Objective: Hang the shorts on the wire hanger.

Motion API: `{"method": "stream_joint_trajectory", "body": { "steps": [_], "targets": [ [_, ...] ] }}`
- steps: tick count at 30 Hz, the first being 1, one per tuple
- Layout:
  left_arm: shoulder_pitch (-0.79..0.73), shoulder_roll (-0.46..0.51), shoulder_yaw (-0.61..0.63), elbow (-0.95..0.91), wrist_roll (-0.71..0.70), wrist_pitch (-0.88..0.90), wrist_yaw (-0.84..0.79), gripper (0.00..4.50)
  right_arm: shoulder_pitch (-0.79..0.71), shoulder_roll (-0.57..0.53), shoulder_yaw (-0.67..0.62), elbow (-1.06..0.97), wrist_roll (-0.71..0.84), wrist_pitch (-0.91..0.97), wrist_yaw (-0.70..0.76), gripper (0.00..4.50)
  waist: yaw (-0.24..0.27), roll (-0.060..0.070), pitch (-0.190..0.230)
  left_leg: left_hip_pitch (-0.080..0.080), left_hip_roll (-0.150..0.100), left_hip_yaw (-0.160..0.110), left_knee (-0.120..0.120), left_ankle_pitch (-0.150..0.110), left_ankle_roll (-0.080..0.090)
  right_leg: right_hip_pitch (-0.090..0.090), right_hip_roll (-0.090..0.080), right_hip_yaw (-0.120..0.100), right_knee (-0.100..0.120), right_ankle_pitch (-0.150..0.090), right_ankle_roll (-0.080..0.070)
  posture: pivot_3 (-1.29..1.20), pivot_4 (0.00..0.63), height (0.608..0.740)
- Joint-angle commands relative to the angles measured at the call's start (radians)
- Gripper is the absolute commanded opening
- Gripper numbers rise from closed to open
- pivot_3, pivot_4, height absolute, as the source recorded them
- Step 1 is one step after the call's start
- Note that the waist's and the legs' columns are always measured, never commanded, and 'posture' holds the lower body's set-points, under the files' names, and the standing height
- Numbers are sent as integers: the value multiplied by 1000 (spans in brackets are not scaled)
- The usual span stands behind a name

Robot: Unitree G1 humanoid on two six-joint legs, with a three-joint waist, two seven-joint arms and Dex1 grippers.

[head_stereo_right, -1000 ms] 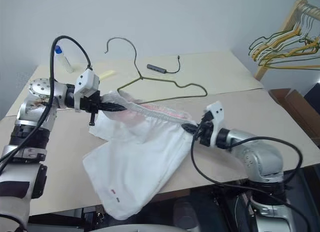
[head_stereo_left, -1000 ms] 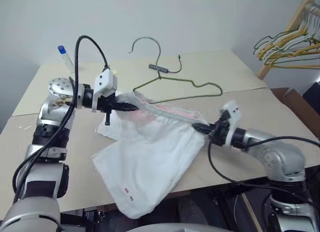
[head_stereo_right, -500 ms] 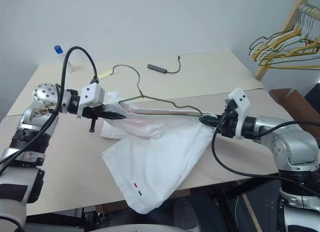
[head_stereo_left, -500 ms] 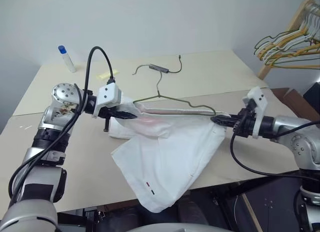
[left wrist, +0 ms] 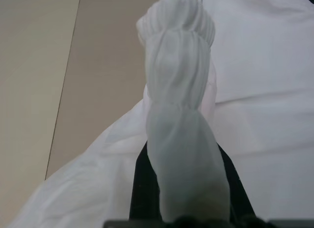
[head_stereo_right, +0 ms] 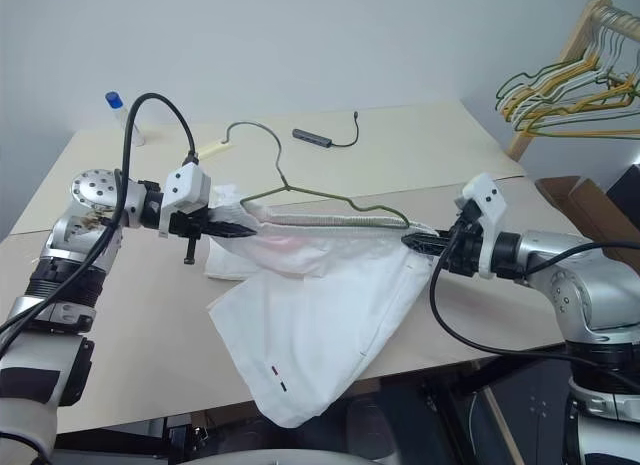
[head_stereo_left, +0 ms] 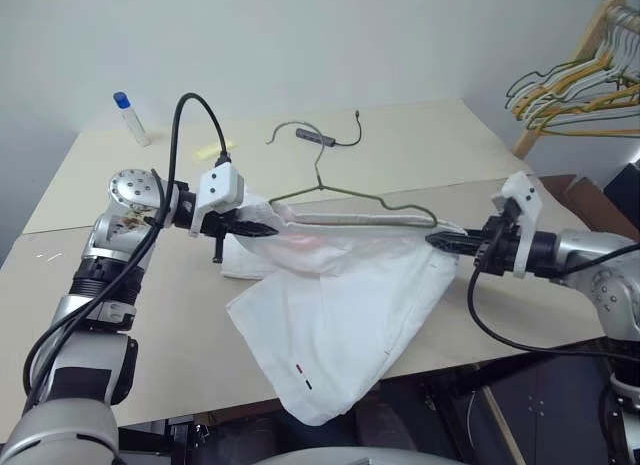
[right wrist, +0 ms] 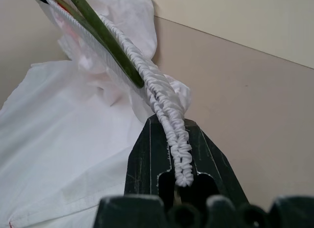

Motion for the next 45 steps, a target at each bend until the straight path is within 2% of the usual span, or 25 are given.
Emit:
{"method": "stream_joint_trajectory", "body": {
  "steps": [1,10,18,35,45],
  "targets": [
    [-12,29,47,30,-10,1,-2,0,-7,-35,-45,13,-13,-25,-1,23,0,0,0,0,0,0,0,0,0,0,0,0,0,0,0,-213,0,740],
    [-1,27,69,12,-72,41,-10,0,-5,-37,-35,48,-22,-42,25,23,0,0,0,0,0,0,0,0,0,0,0,0,0,0,0,-199,0,740],
    [35,78,24,21,4,-67,-30,0,-36,-53,-34,85,-24,-42,38,23,0,0,0,0,0,0,0,0,0,0,0,0,0,0,0,-197,0,740],
    [19,37,22,74,55,-61,124,0,-21,-100,-56,88,-7,-33,66,23,0,0,0,0,0,0,0,0,0,0,0,0,0,0,0,-211,0,740],
    [43,79,-19,91,85,-146,35,0,-37,-122,-60,101,11,-34,65,23,-1,0,0,0,0,0,0,0,0,0,0,0,0,0,0,-219,0,740]
  ]
}}
